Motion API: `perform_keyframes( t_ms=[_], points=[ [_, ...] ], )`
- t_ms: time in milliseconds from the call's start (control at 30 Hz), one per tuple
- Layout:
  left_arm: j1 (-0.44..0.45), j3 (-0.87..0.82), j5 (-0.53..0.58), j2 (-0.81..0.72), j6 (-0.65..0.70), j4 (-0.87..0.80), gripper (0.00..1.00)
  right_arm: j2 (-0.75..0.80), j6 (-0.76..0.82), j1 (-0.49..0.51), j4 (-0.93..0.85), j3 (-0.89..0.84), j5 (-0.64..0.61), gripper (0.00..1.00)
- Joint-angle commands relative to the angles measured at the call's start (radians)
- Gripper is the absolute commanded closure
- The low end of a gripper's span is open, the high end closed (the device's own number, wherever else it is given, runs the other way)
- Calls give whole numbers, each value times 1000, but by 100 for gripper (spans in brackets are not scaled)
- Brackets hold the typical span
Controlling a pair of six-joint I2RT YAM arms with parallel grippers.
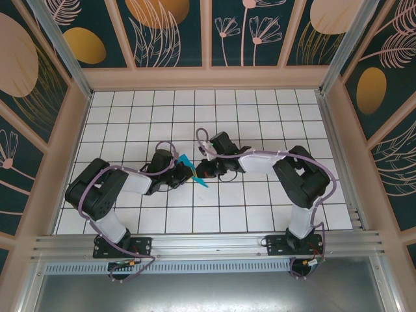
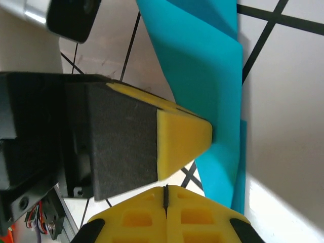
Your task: Fold a paper plane with a square sheet of paper (pick it up from the middle)
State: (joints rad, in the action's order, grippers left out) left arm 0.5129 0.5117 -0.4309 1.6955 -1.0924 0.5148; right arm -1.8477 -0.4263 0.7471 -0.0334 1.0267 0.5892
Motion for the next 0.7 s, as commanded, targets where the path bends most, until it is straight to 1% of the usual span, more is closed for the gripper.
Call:
perform_keyframes(
  t_ms=[0, 233, 467, 667],
  points=[
    [4, 0, 118, 57, 33, -104, 92, -43, -12, 10, -14, 30, -17, 100],
    [4, 1, 124, 57, 34, -114, 94, -82, 1, 12, -55, 41, -41, 100],
    [4, 1, 140, 56, 35, -131, 96, -92, 26, 12, -97, 36, -57, 100],
    [3, 2, 165, 57, 37, -163, 100, -87, 64, 13, -151, 33, -54, 100]
  ],
)
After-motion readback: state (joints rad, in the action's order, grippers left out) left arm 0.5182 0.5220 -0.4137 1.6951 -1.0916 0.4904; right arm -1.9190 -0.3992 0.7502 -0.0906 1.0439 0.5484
